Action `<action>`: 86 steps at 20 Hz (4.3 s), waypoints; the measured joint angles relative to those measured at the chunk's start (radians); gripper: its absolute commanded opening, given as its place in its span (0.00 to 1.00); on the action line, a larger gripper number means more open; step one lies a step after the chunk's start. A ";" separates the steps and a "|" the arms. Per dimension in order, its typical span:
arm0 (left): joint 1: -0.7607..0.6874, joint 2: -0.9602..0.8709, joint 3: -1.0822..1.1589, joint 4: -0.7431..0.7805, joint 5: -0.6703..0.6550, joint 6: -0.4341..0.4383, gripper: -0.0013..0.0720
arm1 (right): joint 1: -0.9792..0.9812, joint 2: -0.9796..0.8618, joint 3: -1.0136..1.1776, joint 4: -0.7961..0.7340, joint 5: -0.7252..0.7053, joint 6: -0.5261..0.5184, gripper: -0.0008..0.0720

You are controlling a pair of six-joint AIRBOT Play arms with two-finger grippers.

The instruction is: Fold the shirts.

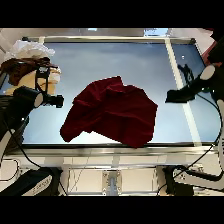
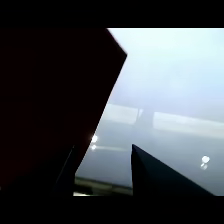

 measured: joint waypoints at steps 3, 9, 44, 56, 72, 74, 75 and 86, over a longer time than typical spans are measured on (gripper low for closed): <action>0.031 0.000 -0.002 -0.042 -0.007 0.028 0.96 | -0.027 0.057 -0.262 0.097 0.021 -0.001 0.55; 0.047 0.000 -0.027 -0.119 -0.019 0.064 0.96 | -0.039 0.089 -0.642 0.270 -0.055 -0.054 0.55; 0.049 -0.180 -0.293 -0.508 0.214 0.260 0.95 | -0.056 0.113 -0.254 0.570 -0.293 -0.186 0.06; 0.049 -0.143 -0.093 -0.519 -0.028 0.374 0.03 | -0.093 0.143 -0.177 0.541 -0.285 -0.171 0.06; 0.049 0.332 0.710 -0.548 -0.217 0.393 0.03 | -0.165 0.660 0.419 0.351 -0.132 -0.103 0.05; 0.049 0.225 0.727 -0.535 -0.218 0.400 0.03 | -0.164 0.595 0.425 0.350 -0.128 -0.101 0.05; 0.049 0.153 0.732 -0.532 -0.226 0.403 0.03 | -0.164 0.549 0.414 0.350 -0.125 -0.100 0.06; 0.049 -0.683 0.745 -0.519 -0.006 0.335 0.96 | -0.062 -0.059 0.037 0.343 -0.480 -0.131 0.21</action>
